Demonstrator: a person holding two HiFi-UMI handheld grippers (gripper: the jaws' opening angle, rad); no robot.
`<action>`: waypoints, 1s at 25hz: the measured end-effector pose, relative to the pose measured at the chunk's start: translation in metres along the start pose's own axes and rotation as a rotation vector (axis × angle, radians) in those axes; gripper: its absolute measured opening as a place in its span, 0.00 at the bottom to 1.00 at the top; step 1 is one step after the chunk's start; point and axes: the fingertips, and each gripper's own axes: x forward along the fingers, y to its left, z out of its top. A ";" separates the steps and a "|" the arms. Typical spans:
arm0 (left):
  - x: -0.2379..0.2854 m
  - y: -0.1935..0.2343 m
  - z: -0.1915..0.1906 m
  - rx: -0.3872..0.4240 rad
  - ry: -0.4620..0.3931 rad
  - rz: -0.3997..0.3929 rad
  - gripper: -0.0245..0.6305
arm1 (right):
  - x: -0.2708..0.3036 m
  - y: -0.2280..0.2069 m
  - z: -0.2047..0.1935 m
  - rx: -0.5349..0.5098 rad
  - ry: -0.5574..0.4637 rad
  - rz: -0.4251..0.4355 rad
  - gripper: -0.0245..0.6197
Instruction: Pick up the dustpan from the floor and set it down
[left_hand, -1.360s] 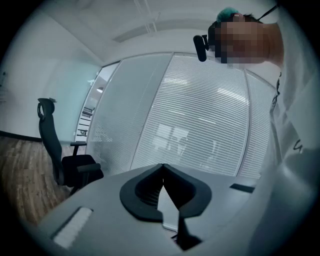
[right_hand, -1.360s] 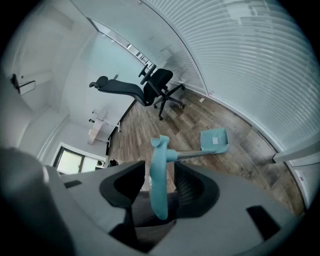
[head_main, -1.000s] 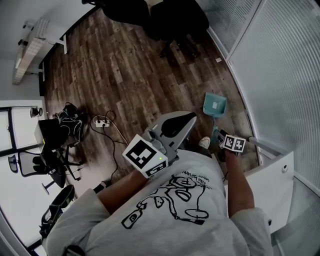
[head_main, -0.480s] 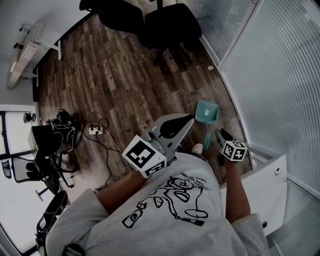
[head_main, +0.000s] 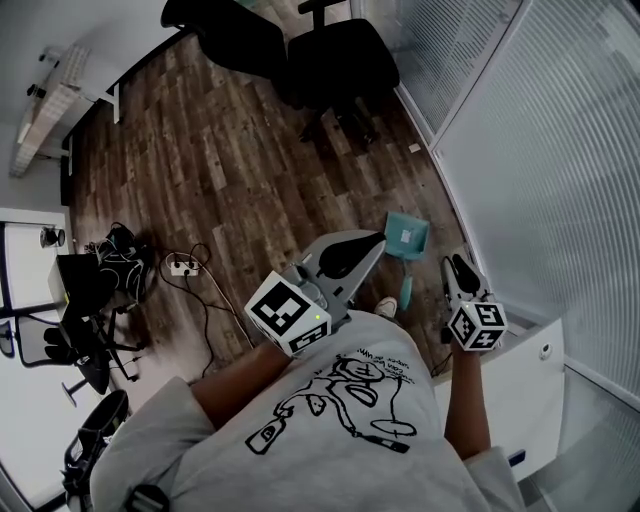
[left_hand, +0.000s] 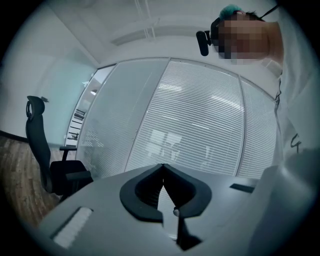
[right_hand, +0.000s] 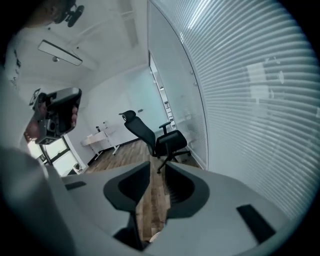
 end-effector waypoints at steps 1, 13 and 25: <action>0.001 0.000 0.001 0.001 -0.001 -0.001 0.04 | -0.004 0.005 0.014 -0.020 -0.022 0.001 0.18; 0.009 0.003 0.011 0.013 -0.017 -0.011 0.04 | -0.048 0.065 0.125 -0.222 -0.200 0.028 0.15; 0.009 0.006 0.021 0.046 -0.041 0.007 0.04 | -0.079 0.095 0.178 -0.338 -0.300 0.001 0.10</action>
